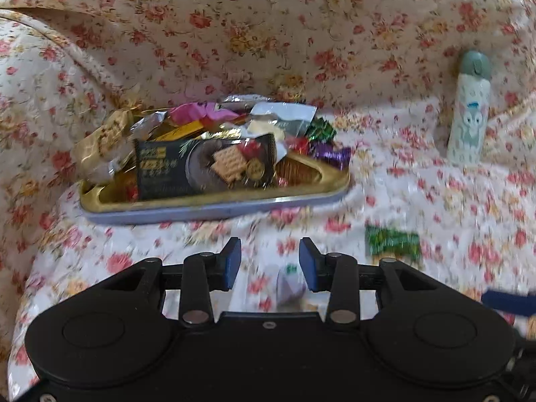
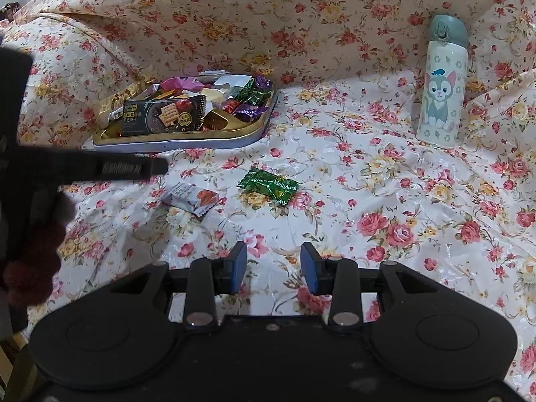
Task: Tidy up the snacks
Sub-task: 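Move both open tools back toward the remaining snacks on the sofa, then grasp white packet with left tool while right tool grasps green candy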
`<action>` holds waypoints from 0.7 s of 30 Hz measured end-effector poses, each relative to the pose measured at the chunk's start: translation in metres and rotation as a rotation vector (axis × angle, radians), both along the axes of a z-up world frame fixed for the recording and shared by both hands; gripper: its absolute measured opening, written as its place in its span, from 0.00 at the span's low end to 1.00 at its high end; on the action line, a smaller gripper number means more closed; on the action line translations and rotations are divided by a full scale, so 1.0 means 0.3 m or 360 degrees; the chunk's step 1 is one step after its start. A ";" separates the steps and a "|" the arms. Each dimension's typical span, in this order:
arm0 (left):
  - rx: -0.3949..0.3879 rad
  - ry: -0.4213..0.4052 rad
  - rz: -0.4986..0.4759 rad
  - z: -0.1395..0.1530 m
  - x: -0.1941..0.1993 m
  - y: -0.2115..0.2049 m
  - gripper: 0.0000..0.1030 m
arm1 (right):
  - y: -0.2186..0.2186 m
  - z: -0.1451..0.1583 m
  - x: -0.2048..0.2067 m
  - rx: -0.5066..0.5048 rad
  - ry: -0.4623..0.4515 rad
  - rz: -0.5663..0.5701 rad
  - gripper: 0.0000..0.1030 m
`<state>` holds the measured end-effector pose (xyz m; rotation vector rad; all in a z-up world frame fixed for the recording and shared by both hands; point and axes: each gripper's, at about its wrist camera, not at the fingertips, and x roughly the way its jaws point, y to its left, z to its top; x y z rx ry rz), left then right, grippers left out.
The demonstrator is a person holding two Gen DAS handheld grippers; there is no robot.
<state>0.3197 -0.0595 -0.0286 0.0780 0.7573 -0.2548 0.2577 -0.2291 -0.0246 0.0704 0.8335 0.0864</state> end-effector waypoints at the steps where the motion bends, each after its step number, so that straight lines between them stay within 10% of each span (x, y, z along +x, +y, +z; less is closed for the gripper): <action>1: -0.0006 0.0019 -0.0012 -0.004 0.019 -0.006 0.47 | -0.002 -0.003 0.003 0.0003 0.0002 -0.0002 0.38; 21: 0.0171 0.0213 -0.0266 -0.066 0.006 -0.005 0.47 | -0.025 -0.029 0.026 -0.0017 -0.0002 -0.0009 0.37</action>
